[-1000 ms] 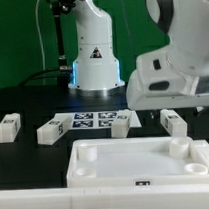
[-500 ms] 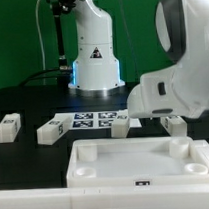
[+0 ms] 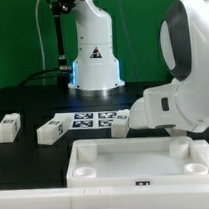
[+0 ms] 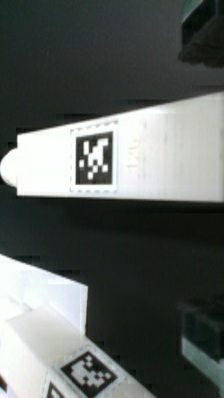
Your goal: Assemble desk
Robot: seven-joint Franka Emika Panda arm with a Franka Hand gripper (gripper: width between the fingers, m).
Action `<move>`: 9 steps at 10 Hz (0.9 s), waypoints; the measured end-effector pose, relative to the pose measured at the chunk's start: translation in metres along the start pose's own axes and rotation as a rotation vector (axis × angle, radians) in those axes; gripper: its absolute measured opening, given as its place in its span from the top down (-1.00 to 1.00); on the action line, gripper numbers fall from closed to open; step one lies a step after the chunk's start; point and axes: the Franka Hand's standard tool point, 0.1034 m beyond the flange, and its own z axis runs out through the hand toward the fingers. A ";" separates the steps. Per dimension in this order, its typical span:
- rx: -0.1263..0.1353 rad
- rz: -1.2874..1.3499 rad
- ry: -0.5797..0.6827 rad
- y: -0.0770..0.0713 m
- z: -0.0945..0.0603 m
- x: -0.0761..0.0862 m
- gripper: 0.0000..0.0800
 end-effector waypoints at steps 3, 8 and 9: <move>0.001 0.002 0.008 0.000 0.004 0.004 -0.62; 0.003 0.003 0.008 0.001 0.004 0.005 0.28; 0.003 0.004 0.008 0.002 0.004 0.005 0.28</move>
Offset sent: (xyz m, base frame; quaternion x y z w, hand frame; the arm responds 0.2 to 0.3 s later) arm -0.0004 -0.0006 -0.0025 0.0120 0.0054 0.0058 0.9999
